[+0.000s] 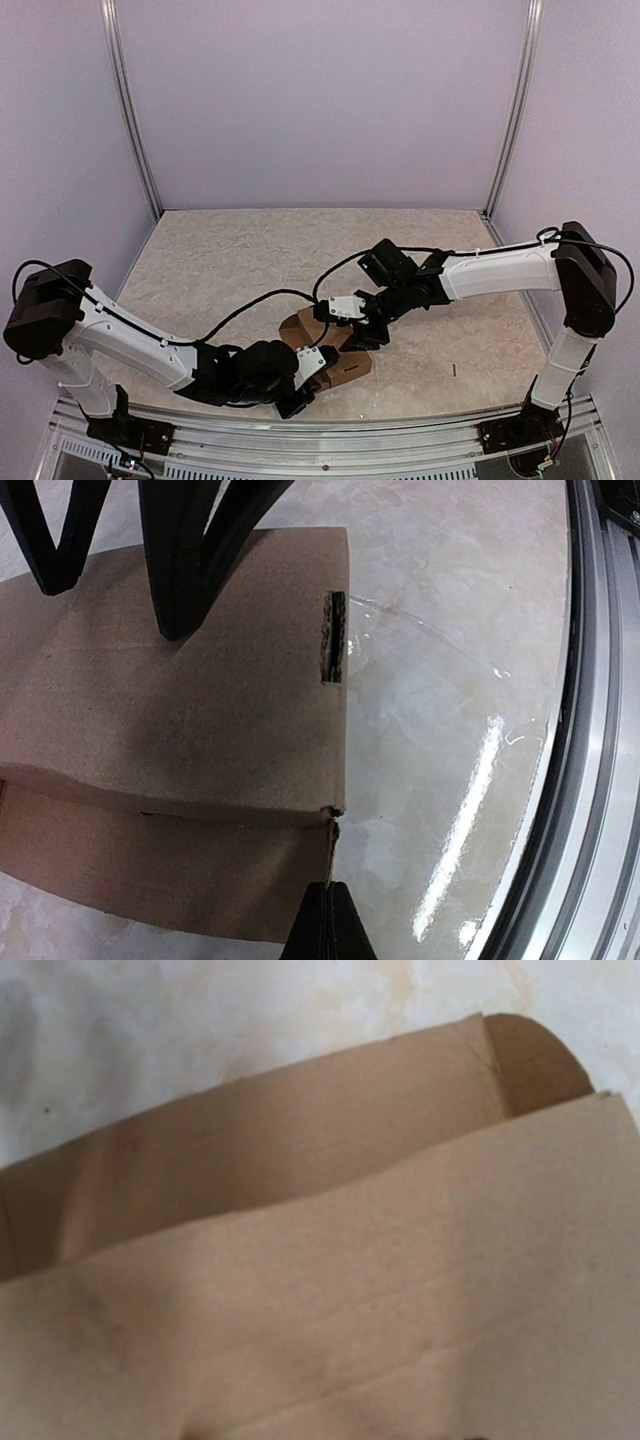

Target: Fold the paper box

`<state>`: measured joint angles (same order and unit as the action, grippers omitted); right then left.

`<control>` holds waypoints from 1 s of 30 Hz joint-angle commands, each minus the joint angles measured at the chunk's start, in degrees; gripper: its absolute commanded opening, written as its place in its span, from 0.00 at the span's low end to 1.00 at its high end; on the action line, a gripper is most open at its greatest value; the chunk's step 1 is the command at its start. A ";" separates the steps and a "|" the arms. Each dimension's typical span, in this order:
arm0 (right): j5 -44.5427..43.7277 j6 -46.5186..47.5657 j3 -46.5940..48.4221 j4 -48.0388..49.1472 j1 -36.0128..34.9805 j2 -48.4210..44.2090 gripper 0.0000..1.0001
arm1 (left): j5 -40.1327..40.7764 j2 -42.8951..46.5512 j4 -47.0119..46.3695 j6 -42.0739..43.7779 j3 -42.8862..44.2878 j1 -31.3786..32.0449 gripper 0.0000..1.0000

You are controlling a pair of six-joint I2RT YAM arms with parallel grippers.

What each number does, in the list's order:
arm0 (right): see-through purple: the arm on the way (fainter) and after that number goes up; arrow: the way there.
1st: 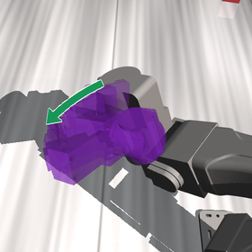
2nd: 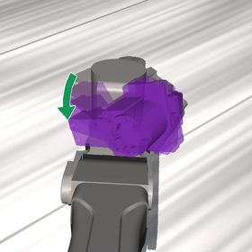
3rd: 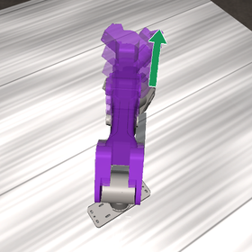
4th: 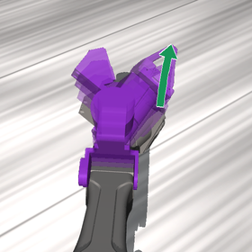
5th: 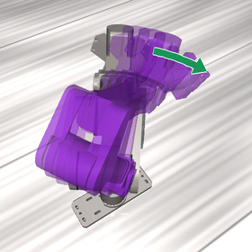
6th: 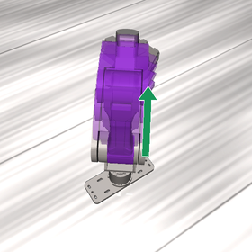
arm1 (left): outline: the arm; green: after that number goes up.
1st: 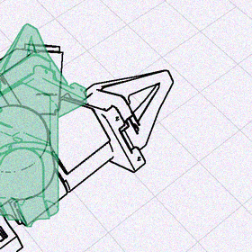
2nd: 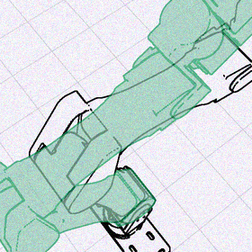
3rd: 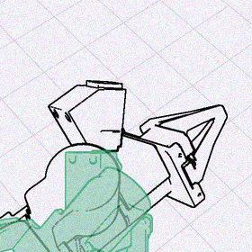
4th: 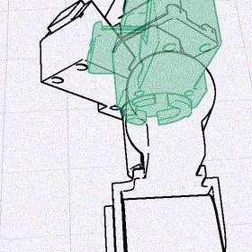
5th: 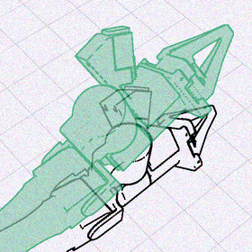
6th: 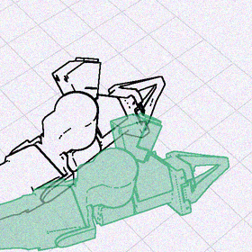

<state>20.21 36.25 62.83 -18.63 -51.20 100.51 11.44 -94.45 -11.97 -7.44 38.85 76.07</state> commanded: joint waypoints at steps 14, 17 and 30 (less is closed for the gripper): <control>3.03 -2.32 -0.32 -2.50 -0.34 3.70 0.60 | 7.66 -1.43 -1.26 0.41 1.97 1.36 0.00; 3.09 -2.75 -0.13 -2.63 -0.15 3.61 0.60 | 8.15 -1.43 -2.06 0.85 1.93 1.71 0.00; 1.88 -4.08 2.75 -5.48 2.07 -3.81 0.69 | 9.22 -1.10 0.07 0.46 1.33 1.79 0.00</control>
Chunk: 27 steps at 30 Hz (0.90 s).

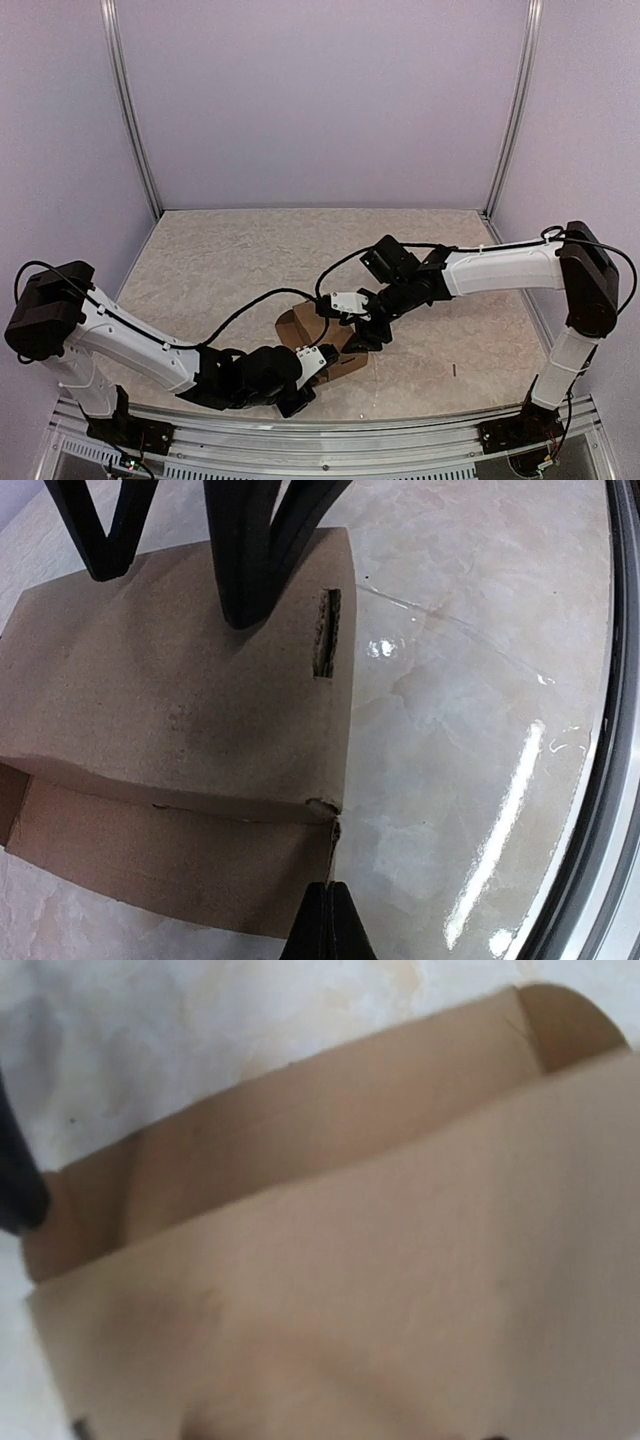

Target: Fold the paper box

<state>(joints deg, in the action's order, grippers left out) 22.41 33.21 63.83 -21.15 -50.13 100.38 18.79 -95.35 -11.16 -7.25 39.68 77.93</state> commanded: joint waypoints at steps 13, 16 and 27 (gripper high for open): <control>8.78 -15.22 11.66 -7.05 9.91 7.34 0.84 | 0.64 -0.54 -0.18 0.99 1.07 -0.15 0.00; 13.01 -16.98 15.19 -10.13 10.05 12.36 0.85 | 0.71 -0.71 0.32 0.98 1.40 -0.23 0.00; 15.20 -18.76 15.31 -9.94 9.98 16.44 0.84 | 1.63 -1.40 2.72 0.41 3.08 -0.58 0.00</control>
<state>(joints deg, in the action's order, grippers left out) 36.62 15.62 78.91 -29.32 -39.90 115.74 19.77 -95.64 -9.82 -7.01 40.80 77.80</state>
